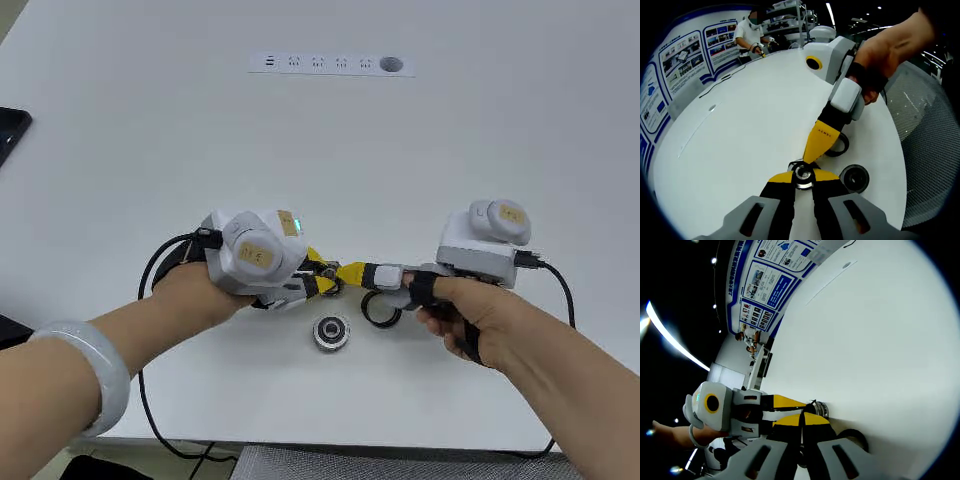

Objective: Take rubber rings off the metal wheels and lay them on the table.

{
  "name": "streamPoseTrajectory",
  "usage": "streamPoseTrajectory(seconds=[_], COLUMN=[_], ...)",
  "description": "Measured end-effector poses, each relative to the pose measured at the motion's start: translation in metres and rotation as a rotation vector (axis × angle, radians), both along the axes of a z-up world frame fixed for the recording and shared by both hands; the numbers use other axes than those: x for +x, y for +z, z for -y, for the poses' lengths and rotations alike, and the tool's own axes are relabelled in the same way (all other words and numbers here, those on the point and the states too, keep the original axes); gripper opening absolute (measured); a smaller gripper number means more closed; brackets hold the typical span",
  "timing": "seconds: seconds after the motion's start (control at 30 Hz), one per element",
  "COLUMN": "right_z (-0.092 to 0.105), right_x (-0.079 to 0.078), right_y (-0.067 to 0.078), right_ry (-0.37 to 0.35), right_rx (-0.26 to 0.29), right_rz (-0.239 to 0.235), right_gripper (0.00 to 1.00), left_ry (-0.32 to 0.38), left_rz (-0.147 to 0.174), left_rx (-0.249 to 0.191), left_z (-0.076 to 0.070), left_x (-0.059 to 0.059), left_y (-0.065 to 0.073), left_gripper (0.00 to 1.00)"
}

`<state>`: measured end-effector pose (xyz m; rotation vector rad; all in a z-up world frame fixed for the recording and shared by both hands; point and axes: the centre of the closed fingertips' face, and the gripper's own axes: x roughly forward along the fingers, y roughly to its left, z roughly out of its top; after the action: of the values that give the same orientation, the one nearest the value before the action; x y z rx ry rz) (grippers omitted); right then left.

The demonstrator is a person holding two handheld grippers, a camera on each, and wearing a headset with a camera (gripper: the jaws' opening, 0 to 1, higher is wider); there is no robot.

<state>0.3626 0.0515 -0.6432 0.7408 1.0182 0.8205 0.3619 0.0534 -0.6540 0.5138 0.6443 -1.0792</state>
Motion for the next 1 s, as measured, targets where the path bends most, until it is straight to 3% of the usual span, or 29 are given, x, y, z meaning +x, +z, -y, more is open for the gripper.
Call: streamPoseTrajectory(seconds=[0.17, 0.23, 0.27, 0.47, 0.73, 1.0], right_z=[-0.002, -0.007, -0.002, 0.002, 0.005, 0.005], right_x=[-0.003, -0.003, -0.004, -0.001, 0.000, 0.001], right_y=[0.002, 0.015, 0.009, 0.005, -0.005, -0.006], right_ry=[0.012, -0.014, 0.009, -0.039, -0.052, -0.055], right_rx=[0.006, 0.078, 0.021, 0.022, -0.013, -0.018], right_rz=[-0.005, -0.021, 0.006, -0.020, -0.026, -0.029], right_gripper=[0.01, 0.01, 0.01, 0.01, 0.01, 0.01], left_ry=[0.000, -0.001, -0.001, -0.005, -0.007, -0.005], left_rz=[0.000, 0.000, 0.001, 0.001, 0.001, 0.010], left_rx=[0.001, 0.001, 0.000, 0.007, 0.001, -0.006], left_z=[0.000, 0.000, -0.001, 0.000, 0.000, 0.000], left_x=[0.000, 0.000, 0.000, 0.000, 0.000, 0.001], left_y=[0.000, 0.000, 0.000, 0.000, 0.000, 0.000], left_gripper=[0.13, 0.13, 0.13, 0.13, 0.14, 0.15])
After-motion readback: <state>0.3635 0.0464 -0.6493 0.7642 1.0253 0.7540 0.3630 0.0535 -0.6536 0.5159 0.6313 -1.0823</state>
